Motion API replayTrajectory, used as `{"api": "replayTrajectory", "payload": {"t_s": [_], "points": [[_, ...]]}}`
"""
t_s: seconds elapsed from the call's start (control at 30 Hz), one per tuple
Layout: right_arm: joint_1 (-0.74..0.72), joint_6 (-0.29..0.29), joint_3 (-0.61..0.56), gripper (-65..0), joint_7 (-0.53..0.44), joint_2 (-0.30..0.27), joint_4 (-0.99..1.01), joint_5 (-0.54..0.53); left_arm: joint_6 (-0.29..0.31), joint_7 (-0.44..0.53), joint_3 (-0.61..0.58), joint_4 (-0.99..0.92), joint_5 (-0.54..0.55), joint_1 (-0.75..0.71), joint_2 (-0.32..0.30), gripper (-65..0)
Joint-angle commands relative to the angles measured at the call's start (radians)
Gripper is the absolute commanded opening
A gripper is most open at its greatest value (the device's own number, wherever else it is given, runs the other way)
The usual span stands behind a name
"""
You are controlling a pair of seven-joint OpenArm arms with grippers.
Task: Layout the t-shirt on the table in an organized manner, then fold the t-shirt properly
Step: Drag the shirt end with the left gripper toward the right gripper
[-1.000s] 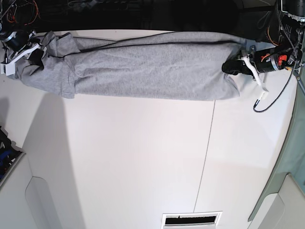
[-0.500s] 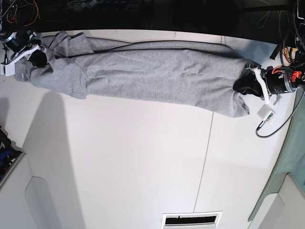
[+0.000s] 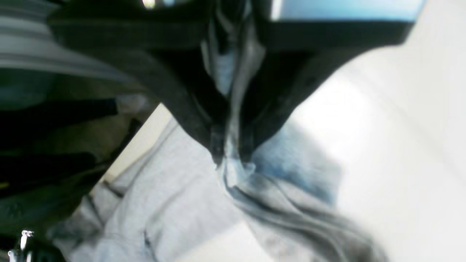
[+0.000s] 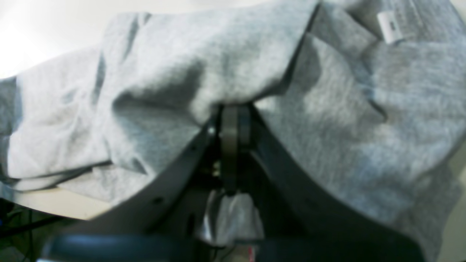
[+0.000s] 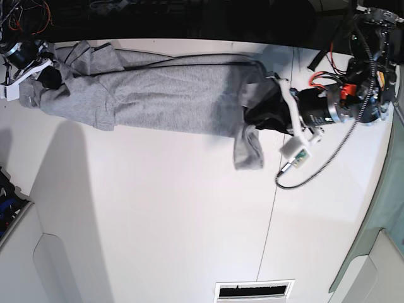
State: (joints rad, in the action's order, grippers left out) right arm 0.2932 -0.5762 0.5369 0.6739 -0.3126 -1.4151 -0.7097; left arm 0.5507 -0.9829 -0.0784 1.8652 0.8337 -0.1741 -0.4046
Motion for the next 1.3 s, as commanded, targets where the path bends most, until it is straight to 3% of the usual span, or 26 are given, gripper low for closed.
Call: {"api": "replayTrajectory", "payload": {"t_s": [0.0, 0.1, 0.23, 0.53, 0.57, 0.63, 0.67, 0.73, 0.83, 1.03, 1.2, 1.27], "points": [[-0.004, -0.004, 0.005, -65.0, -0.012, -0.017, -0.013, -0.012, -0.011, 0.033, -0.028, 0.017, -0.014, 0.008, 0.013, -65.0], [-0.005, -0.004, 0.005, -65.0, -0.014, -0.017, -0.013, -0.012, -0.058, 0.076, -0.125, 0.016, -0.126, 0.014, 0.084, -65.0], [-0.010, -0.004, 0.005, -65.0, -0.015, -0.017, -0.013, -0.012, -0.069, 0.116, -0.192, -0.038, -0.255, 0.051, 0.185, -65.0], [-0.016, -0.004, 0.005, -65.0, -0.014, -0.017, -0.013, -0.012, -0.068, 0.082, -0.227, -0.278, -0.261, 0.145, 0.380, -65.0], [-0.019, -0.004, 0.005, -65.0, -0.015, -0.018, -0.013, -0.013, -0.067, 0.069, -0.237, -0.283, -0.261, 0.150, 0.393, -62.9], [-0.021, -0.004, 0.005, -65.0, -0.015, -0.018, -0.014, -0.023, -0.047, 0.058, -0.265, -0.285, -0.261, 0.155, 0.408, -47.2], [-0.021, -0.003, 0.005, -62.8, -0.015, -0.020, -0.014, -0.040, -0.035, 0.062, -0.282, -0.285, -0.258, 0.155, 0.410, -40.0], [-0.021, -0.004, 0.013, -50.1, -0.014, -0.020, -0.018, -0.061, -0.035, 0.066, -0.320, -0.285, -0.259, 0.155, 0.410, -31.9], [-0.021, -0.004, 0.050, -41.1, -0.003, -0.020, -0.052, -0.068, -0.035, 0.067, -0.373, -0.285, -0.258, 0.155, 0.410, -31.6], [-0.021, -0.003, 0.193, -40.3, 0.044, -0.029, -0.178, -0.100, -0.037, 0.113, -0.434, -0.285, -0.255, 0.154, 0.410, -31.6], [-0.018, 0.017, 0.248, -22.4, 0.049, -0.090, -0.172, -0.047, -0.039, 0.173, -0.434, -0.285, -0.185, 0.155, 0.411, -31.6], [-0.018, 0.024, 0.248, -20.3, 0.045, -0.121, -0.143, -0.024, -0.038, 0.175, -0.434, -0.286, -0.183, 0.154, 0.425, -31.6]]}}
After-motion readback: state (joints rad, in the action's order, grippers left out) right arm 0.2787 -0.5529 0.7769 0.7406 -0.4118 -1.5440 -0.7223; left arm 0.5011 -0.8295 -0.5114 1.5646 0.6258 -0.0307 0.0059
